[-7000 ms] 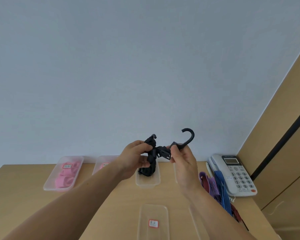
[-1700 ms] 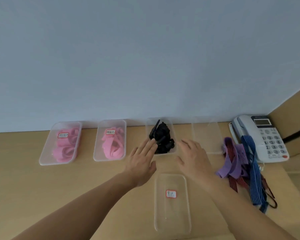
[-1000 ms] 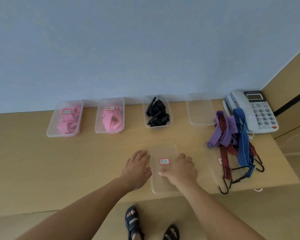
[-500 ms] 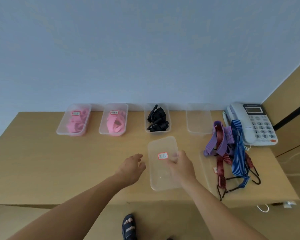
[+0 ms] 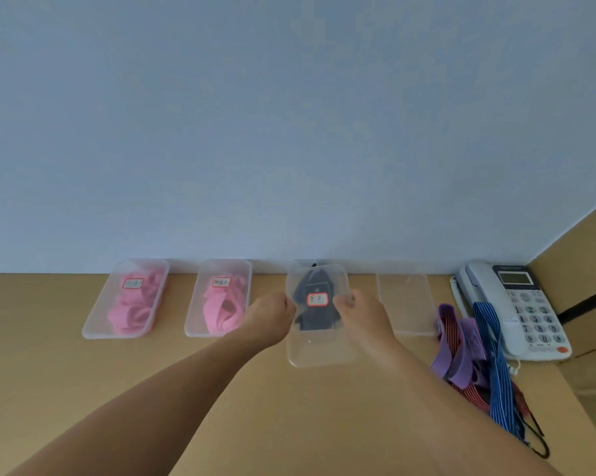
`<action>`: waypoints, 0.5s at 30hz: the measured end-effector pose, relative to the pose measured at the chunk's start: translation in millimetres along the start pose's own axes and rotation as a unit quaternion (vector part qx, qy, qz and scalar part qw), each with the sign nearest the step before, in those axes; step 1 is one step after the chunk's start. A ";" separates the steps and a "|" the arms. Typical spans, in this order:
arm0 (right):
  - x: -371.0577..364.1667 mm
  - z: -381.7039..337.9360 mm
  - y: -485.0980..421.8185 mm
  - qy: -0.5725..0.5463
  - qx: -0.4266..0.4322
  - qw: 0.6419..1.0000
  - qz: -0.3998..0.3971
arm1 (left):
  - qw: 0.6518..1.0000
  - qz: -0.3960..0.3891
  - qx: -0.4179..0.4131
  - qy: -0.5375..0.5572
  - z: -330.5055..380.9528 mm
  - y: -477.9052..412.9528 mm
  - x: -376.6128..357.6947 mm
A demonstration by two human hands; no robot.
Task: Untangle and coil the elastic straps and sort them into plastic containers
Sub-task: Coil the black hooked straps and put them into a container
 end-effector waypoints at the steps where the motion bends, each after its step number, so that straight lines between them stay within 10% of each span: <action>1: -4.0 -4.1 -10.5 0.007 -0.003 1.000 -0.004 | 1.000 -0.005 -0.001 -0.011 -1.4 -11.0 -0.6; 15: -21.1 -1.2 -68.3 0.054 -0.054 0.996 0.034 | 0.997 -0.072 -0.003 0.036 -18.4 -77.9 -20.0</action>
Point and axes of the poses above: each hand's wrist, its own y-axis away from the middle knuckle, its own x-axis out of the back of the hand, z = x × y, the point moved 10 cm from there along -y, towards the middle knuckle, and after that the axes turned 14 degrees about -y, right-handed, at the moved point
